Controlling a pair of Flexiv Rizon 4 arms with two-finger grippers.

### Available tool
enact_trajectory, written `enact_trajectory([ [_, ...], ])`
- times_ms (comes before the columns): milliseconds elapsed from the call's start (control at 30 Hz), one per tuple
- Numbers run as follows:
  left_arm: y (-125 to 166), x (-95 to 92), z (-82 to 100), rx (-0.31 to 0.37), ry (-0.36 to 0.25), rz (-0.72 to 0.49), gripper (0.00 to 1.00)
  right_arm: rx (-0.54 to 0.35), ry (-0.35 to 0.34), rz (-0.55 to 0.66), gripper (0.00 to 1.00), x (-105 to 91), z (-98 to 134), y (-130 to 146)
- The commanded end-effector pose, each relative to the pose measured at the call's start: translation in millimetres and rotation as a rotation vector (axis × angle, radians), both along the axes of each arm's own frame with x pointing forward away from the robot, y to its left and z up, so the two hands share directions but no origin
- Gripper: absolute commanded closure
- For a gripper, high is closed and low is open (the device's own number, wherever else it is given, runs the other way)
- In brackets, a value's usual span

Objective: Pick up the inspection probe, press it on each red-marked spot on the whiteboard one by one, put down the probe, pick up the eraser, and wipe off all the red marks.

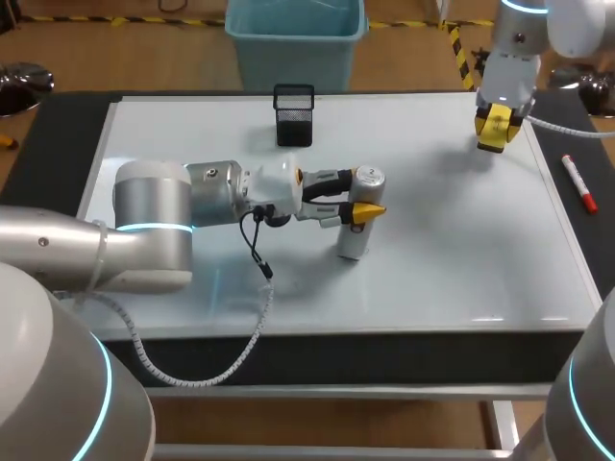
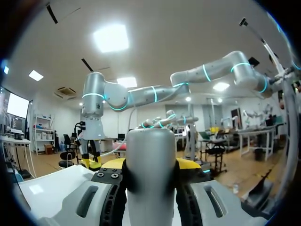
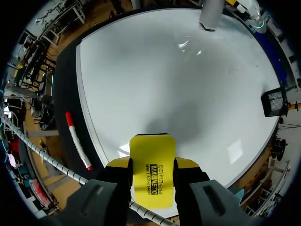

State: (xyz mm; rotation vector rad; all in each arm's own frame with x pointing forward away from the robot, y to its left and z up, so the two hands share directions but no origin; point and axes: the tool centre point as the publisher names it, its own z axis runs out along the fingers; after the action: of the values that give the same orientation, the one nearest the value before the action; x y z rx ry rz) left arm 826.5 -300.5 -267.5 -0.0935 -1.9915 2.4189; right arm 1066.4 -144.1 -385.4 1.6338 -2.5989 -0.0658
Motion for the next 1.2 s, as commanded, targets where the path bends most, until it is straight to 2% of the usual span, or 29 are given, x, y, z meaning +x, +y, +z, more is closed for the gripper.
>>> enact_trajectory([
  [33,2.2,-0.8,3.1,0.0,-0.001,0.001,1.0,-0.004,0.002,0.002,1.0,1.2,0.6,-0.6],
  [167,19.0,1.2,12.1,-0.058,-0.015,0.047,1.0,-0.004,0.002,0.002,1.0,1.2,0.6,-0.6],
  [233,39.3,7.6,18.0,-0.087,-0.023,0.098,1.0,-0.004,0.002,0.002,1.0,1.2,0.6,-0.6],
  [467,110.8,31.6,41.0,-0.066,-0.065,0.237,1.0,-0.004,0.002,0.002,1.0,1.2,0.6,-0.6],
  [700,161.0,55.9,56.5,-0.046,-0.082,0.276,1.0,-0.004,0.002,0.002,1.0,1.2,0.6,-0.6],
  [933,191.9,79.6,58.8,-0.044,-0.07,0.29,1.0,-0.004,0.002,0.002,1.0,1.2,0.6,-0.6],
  [1200,227.3,101.4,57.4,-0.093,-0.081,0.304,1.0,-0.004,0.002,0.002,1.0,1.2,0.6,-0.6],
])
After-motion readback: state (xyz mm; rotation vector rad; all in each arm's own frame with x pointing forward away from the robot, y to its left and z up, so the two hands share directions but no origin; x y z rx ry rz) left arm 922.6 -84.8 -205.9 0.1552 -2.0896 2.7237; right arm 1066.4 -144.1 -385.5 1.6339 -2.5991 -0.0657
